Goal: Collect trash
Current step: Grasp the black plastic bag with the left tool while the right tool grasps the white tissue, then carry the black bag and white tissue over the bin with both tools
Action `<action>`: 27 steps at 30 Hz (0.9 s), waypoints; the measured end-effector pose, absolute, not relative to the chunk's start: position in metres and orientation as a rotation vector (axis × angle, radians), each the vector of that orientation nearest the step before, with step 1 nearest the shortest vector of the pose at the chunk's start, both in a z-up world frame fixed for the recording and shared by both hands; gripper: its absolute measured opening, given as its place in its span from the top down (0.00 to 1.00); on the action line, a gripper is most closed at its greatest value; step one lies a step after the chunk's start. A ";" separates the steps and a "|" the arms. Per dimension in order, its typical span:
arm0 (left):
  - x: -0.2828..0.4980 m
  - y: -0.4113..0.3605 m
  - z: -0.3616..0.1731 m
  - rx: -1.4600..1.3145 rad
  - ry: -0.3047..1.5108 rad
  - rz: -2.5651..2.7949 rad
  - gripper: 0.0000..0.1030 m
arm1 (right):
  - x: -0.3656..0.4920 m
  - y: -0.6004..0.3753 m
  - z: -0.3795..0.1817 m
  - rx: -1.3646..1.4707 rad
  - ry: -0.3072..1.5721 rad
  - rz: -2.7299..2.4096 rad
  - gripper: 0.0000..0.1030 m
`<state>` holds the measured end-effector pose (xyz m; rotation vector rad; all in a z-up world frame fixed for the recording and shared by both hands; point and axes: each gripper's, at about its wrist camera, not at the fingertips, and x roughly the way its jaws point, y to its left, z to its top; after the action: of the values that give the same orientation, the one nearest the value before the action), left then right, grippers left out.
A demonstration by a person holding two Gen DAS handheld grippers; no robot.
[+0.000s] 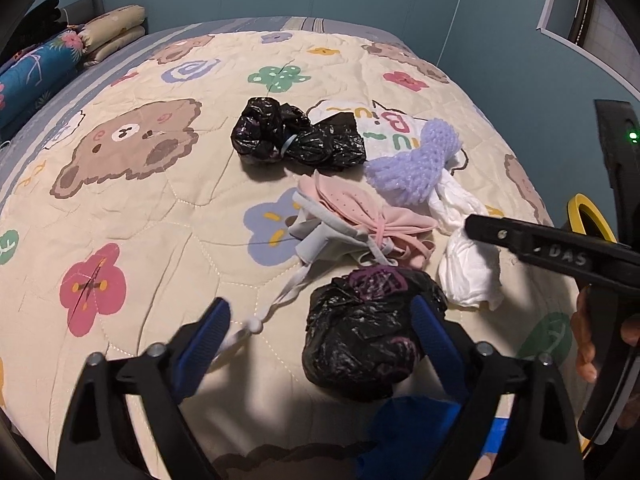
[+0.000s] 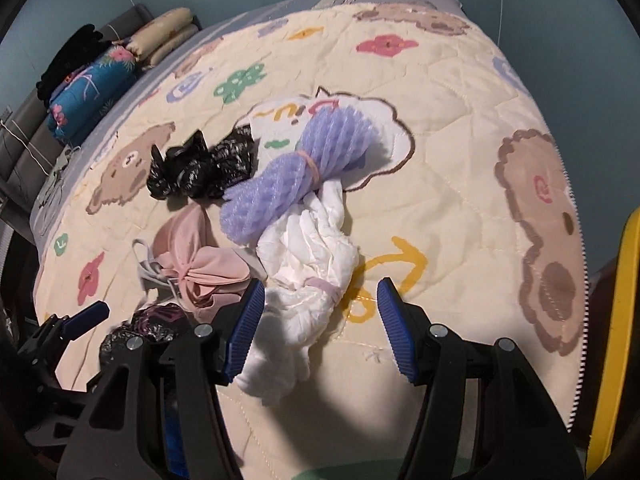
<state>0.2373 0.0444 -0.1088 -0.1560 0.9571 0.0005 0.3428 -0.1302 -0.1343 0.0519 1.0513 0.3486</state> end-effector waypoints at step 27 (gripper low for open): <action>0.215 0.030 -0.080 -0.080 0.919 -0.104 0.88 | 0.330 -0.147 -0.109 0.108 0.983 0.391 0.82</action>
<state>0.2145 0.0301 -0.0795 -0.0801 0.9185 -0.1042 0.3296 -0.1468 -0.1090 0.1083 0.9827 0.3914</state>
